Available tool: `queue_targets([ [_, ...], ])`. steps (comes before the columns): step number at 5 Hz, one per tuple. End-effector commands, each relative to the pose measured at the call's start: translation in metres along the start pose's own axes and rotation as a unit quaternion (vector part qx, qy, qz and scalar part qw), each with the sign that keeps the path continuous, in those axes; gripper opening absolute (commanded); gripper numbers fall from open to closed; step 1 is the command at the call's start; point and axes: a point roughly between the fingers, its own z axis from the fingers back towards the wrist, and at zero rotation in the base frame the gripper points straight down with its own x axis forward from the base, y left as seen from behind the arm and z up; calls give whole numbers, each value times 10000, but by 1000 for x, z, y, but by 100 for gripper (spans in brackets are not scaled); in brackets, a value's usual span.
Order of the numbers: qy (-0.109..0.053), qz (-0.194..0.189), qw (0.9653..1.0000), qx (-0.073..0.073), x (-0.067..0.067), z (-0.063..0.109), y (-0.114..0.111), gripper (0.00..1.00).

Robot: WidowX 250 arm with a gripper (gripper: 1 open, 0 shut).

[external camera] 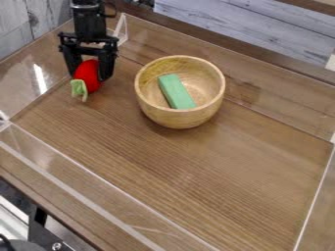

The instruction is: Move the red object to the left side of the table

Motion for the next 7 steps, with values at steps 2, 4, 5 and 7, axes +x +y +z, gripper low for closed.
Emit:
queue_targets([
  [2,-198,-48,9997,-102,-4,27,3,100],
  [4,-201,-121,9995,-223,-10,38,0,100],
  [5,-226,-169,9993,-253,-13,45,-2,100],
  [7,-320,-281,9986,-323,-19,62,-8,100],
])
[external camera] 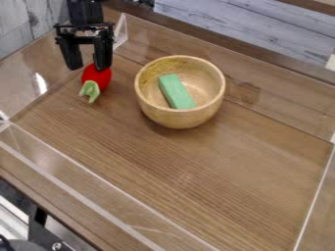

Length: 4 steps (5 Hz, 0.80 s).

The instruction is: Move the red object to the left side of the table

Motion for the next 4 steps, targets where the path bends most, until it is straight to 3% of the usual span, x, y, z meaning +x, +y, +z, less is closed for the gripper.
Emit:
queue_targets([
  [1,-616,-105,9978,231,-5,45,-3,100],
  [4,-580,-229,9975,319,-1,40,-2,100],
])
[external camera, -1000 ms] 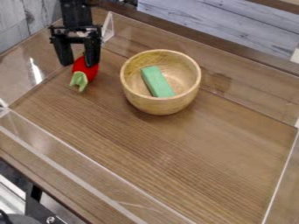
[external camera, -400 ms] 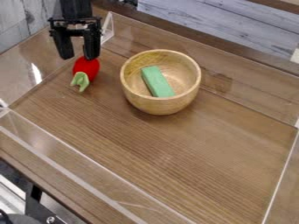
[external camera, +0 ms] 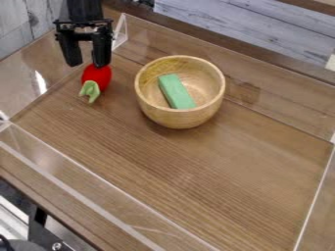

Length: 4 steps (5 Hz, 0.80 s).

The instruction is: Move the red object to the left side of the table

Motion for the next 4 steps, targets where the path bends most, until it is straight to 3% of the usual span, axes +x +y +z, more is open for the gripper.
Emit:
queue_targets([
  [1,-506,-78,9983,262,-1,34,-2,100],
  [4,-478,-161,9983,304,1,30,-1,100],
])
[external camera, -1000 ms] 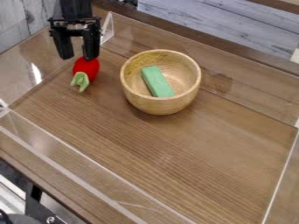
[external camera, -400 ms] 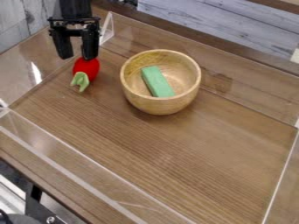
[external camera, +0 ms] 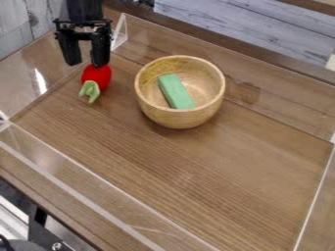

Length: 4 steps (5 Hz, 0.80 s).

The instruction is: Move the red object to the left side of the table

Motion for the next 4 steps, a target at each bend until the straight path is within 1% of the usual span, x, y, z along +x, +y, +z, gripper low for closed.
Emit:
queue_targets([
  [1,-527,-109,9984,167,-6,41,-9,100],
  [2,-614,-147,9979,113,-11,51,-14,100],
  [3,-768,-216,9968,41,-18,66,-24,100],
  [4,-808,-274,9964,-11,-21,73,-32,100],
])
